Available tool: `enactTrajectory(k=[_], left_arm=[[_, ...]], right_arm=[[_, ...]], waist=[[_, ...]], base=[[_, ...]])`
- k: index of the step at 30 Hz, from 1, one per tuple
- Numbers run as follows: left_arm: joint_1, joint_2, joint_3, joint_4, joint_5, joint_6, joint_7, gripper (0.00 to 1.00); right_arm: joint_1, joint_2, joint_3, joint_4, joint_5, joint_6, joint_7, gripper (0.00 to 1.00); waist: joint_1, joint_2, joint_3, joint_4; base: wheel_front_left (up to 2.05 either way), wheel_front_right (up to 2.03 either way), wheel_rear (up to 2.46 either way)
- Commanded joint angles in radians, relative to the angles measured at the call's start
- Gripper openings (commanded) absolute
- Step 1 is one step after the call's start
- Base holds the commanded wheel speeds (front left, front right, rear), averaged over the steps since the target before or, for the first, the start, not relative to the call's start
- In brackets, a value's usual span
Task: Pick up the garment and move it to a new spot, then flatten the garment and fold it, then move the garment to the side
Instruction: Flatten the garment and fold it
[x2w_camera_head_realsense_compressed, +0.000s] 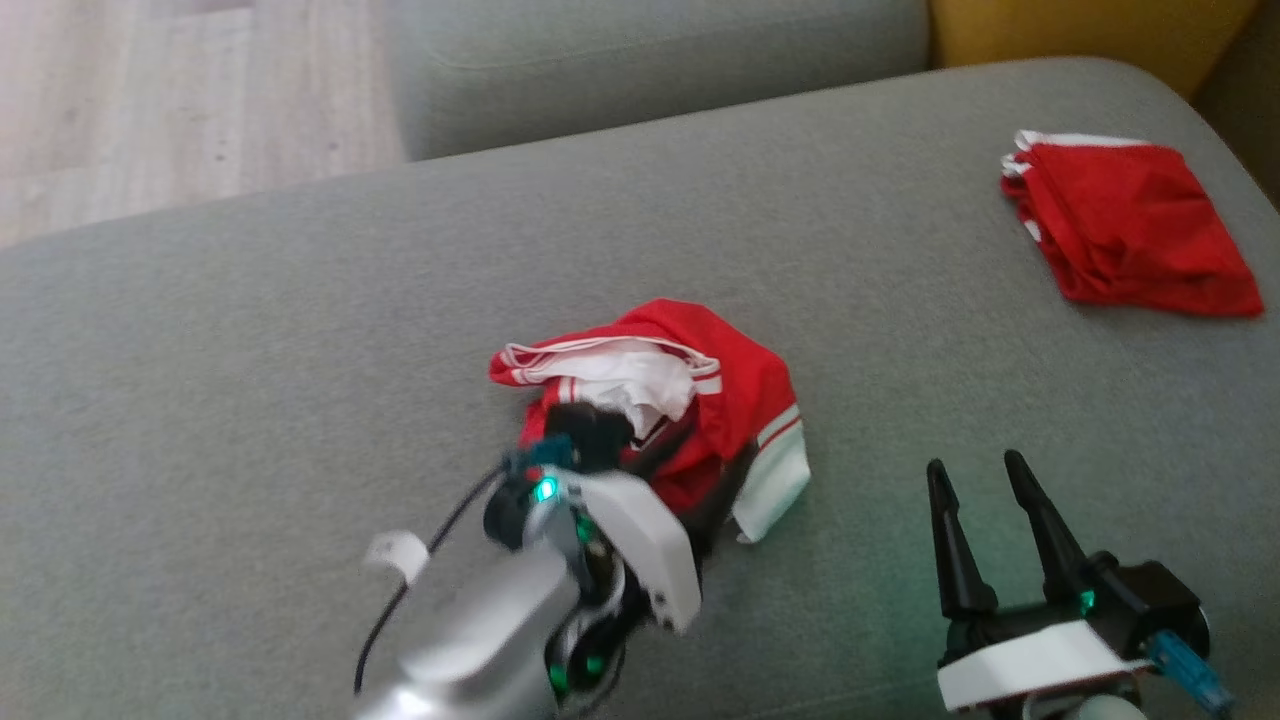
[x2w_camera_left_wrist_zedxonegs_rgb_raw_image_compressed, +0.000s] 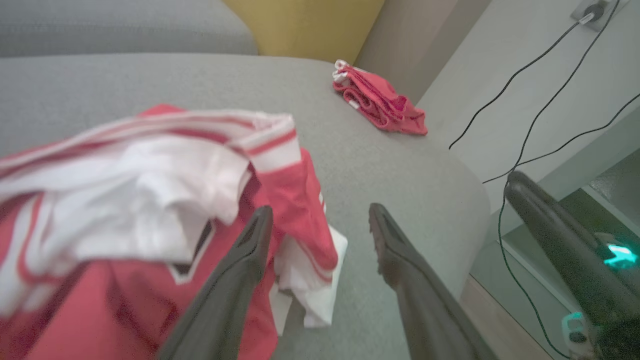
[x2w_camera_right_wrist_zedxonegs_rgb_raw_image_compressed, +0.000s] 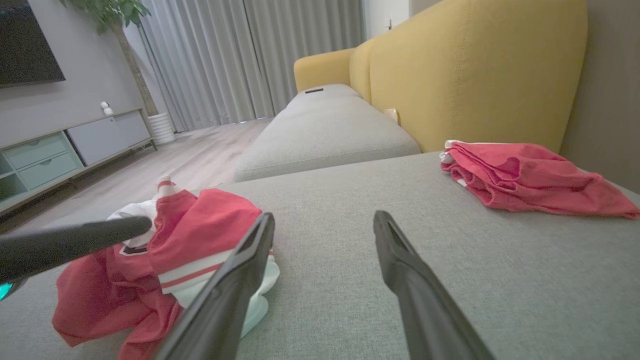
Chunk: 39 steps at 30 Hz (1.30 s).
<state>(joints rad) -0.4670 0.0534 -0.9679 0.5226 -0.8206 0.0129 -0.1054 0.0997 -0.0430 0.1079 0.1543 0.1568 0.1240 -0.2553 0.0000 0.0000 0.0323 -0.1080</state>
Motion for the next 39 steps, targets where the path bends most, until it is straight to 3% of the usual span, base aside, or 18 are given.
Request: enactTrajectory(k=[1, 6, 7, 8, 9, 17, 23, 30, 34, 39], left_arm=[[-0.078, -0.003, 0.019, -0.013, -0.022, 0.012, -0.02, 1.0], [-0.163, -0.003, -0.025, 0.09, -0.065, 0.059, -0.038, 1.0], [-0.176, -0.003, -0.032, 0.109, -0.074, 0.064, -0.04, 0.73], [-0.188, -0.003, -0.036, 0.122, -0.083, 0.066, -0.05, 0.23], [-0.199, -0.003, -0.045, 0.134, -0.091, 0.066, -0.055, 0.0], [-0.299, -0.003, -0.058, 0.138, -0.178, 0.015, -0.128, 0.0], [-0.466, -0.003, 0.02, 0.106, -0.274, -0.053, -0.147, 0.0], [-0.693, -0.003, 0.102, 0.124, -0.335, -0.094, -0.151, 0.0], [-0.826, -0.003, 0.196, 0.177, -0.413, -0.103, -0.155, 0.0], [-0.788, -0.003, 0.214, 0.266, -0.463, -0.102, -0.155, 0.0]], right_arm=[[-0.053, -0.011, 0.027, -0.028, -0.005, 0.007, -0.006, 1.0], [-0.072, -0.01, 0.039, -0.025, 0.001, 0.007, -0.006, 1.0], [-0.077, -0.01, 0.044, -0.025, 0.003, 0.007, -0.006, 1.0], [-0.081, -0.01, 0.047, -0.026, 0.005, 0.007, -0.006, 1.0], [-0.084, -0.01, 0.047, -0.026, 0.006, 0.007, -0.006, 1.0], [-0.101, -0.012, 0.057, -0.02, 0.0, 0.007, -0.006, 1.0], [-0.095, -0.01, 0.081, -0.016, 0.004, 0.007, -0.006, 1.0], [-0.086, -0.011, 0.085, -0.014, 0.006, 0.007, -0.006, 1.0], [-0.072, -0.011, 0.064, -0.022, 0.005, 0.007, -0.006, 1.0], [-0.056, -0.01, 0.043, -0.037, 0.003, 0.007, -0.006, 1.0]], waist=[[0.0, 0.0, 0.019, -0.023], [0.0, 0.0, 0.037, -0.064], [0.0, 0.0, 0.039, -0.071], [0.0, 0.0, 0.04, -0.076], [0.0, 0.0, 0.041, -0.078], [0.0, 0.0, 0.021, -0.095], [0.0, 0.0, -0.023, -0.127], [0.0, 0.0, -0.051, -0.153], [0.0, 0.0, -0.064, -0.142], [0.0, 0.0, -0.063, -0.095]], base=[[0.0, 0.0, 0.0], [0.0, 0.0, 0.0], [0.0, 0.0, 0.0], [0.0, 0.0, 0.0], [0.0, 0.0, 0.0], [0.0, 0.0, 0.0], [0.0, 0.0, 0.0], [0.0, 0.0, 0.0], [0.0, 0.0, 0.0], [0.0, 0.0, 0.0]])
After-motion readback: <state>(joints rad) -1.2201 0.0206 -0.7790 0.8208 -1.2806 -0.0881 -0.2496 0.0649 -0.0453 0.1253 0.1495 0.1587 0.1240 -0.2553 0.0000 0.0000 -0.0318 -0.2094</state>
